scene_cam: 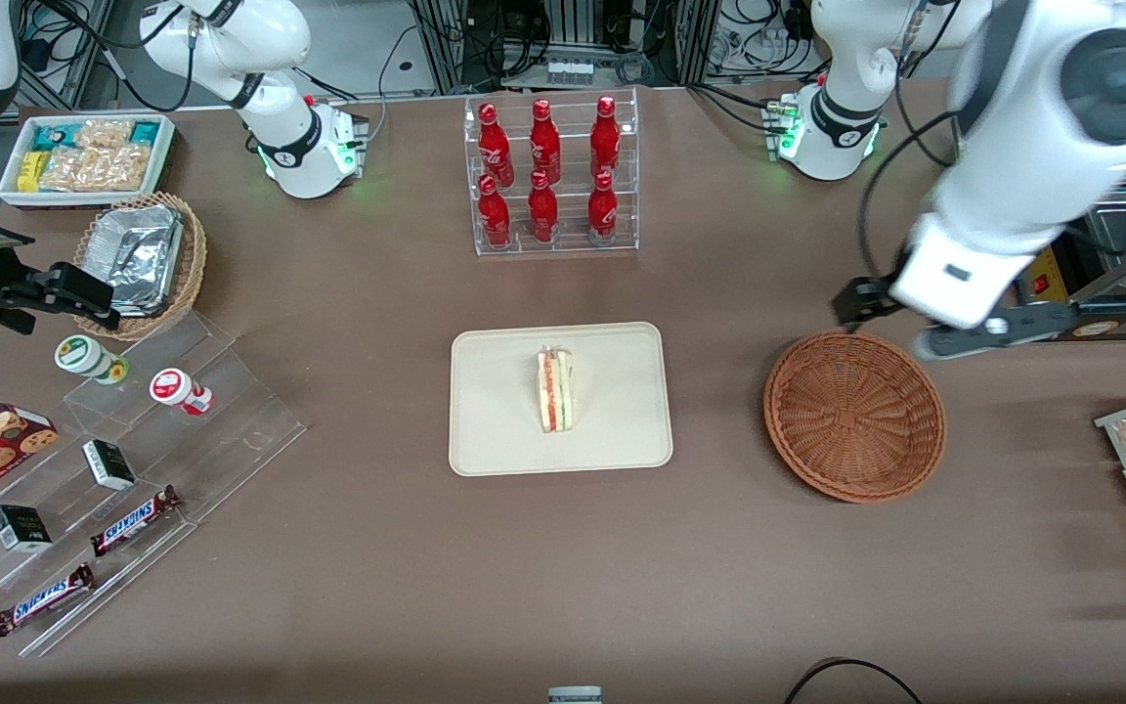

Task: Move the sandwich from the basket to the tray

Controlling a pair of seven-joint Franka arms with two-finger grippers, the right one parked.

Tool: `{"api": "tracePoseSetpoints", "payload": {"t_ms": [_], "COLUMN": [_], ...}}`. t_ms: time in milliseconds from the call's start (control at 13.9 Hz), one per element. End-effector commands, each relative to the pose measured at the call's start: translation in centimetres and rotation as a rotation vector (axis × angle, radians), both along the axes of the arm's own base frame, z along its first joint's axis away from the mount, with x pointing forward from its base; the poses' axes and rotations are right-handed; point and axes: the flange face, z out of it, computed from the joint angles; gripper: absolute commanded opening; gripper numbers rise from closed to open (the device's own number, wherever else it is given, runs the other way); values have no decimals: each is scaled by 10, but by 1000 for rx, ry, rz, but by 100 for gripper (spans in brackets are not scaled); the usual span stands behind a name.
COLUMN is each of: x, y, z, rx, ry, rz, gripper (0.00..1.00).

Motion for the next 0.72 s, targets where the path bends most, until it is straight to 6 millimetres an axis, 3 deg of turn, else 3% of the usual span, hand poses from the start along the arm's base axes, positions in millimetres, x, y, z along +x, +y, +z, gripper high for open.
{"api": "tracePoseSetpoints", "payload": {"t_ms": [0, 144, 288, 647], "x": [-13, -13, -18, -34], "y": [51, 83, 95, 80], "z": [11, 15, 14, 4], "rx": [-23, -47, -49, -48], "ry": [22, 24, 31, 43], "rz": [-62, -87, -125, -157], "gripper": [100, 100, 100, 100]}}
